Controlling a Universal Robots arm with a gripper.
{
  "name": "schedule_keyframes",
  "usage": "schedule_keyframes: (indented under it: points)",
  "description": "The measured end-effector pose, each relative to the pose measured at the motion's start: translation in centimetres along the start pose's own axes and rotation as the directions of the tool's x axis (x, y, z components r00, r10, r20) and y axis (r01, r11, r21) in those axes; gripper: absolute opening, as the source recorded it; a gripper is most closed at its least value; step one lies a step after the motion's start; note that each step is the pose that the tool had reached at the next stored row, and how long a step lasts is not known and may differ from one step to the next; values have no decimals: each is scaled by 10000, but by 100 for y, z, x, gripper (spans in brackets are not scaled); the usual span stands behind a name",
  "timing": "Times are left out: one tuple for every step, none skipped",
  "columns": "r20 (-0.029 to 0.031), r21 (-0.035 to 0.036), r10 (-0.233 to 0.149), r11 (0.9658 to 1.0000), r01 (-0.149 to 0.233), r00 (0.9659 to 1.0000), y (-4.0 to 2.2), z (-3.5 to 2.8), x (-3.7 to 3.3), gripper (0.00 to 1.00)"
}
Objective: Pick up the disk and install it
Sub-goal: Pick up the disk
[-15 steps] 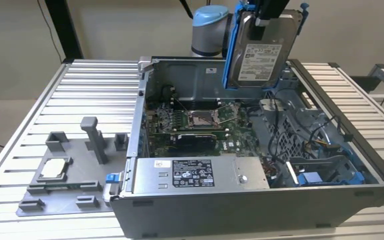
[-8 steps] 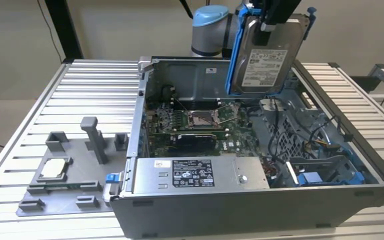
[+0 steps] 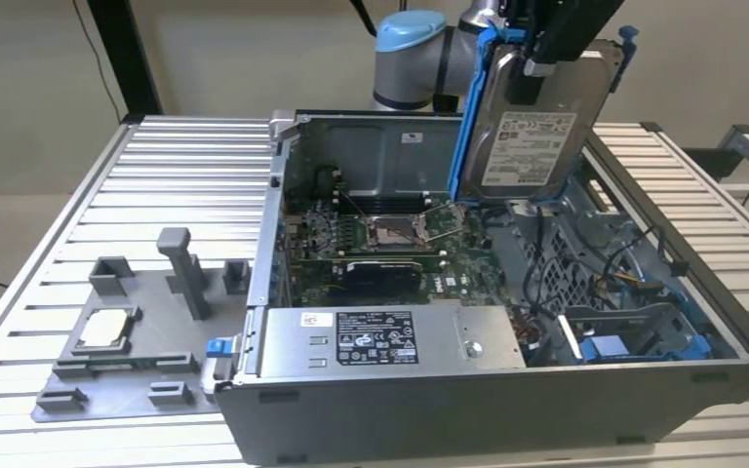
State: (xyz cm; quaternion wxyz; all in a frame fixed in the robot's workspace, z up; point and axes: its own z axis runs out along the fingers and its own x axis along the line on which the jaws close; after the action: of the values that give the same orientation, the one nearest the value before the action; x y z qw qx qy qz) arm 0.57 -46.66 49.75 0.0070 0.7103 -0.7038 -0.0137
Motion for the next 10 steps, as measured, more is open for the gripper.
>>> schedule_keyframes:
  points:
    - [0, 0, 4, 10000, -4, 10000, -1, -1, 24, 0]
    - [1, 0, 15, 10000, -15, 10000, -1, -1, 44, 0]
    - [0, 0, 26, 10000, -26, 10000, -2, -1, 63, 0]
    - [1, 0, 36, 10000, -36, 10000, -3, -1, 82, 0]
    - [4, 0, 39, 10000, -39, 10000, -9, -1, 99, 0]
    - [6, 0, 39, 10000, -39, 10000, -17, -2, 117, 0]
    - [6, 0, 38, 10000, -38, 10000, -25, -2, 136, 0]
    - [7, 0, 38, 10000, -38, 10000, -33, -3, 154, 0]
    - [7, -1, 38, 10000, -38, 10000, -44, -4, 171, 0]
    - [8, -1, 38, 10000, -38, 10000, -55, -5, 191, 0]
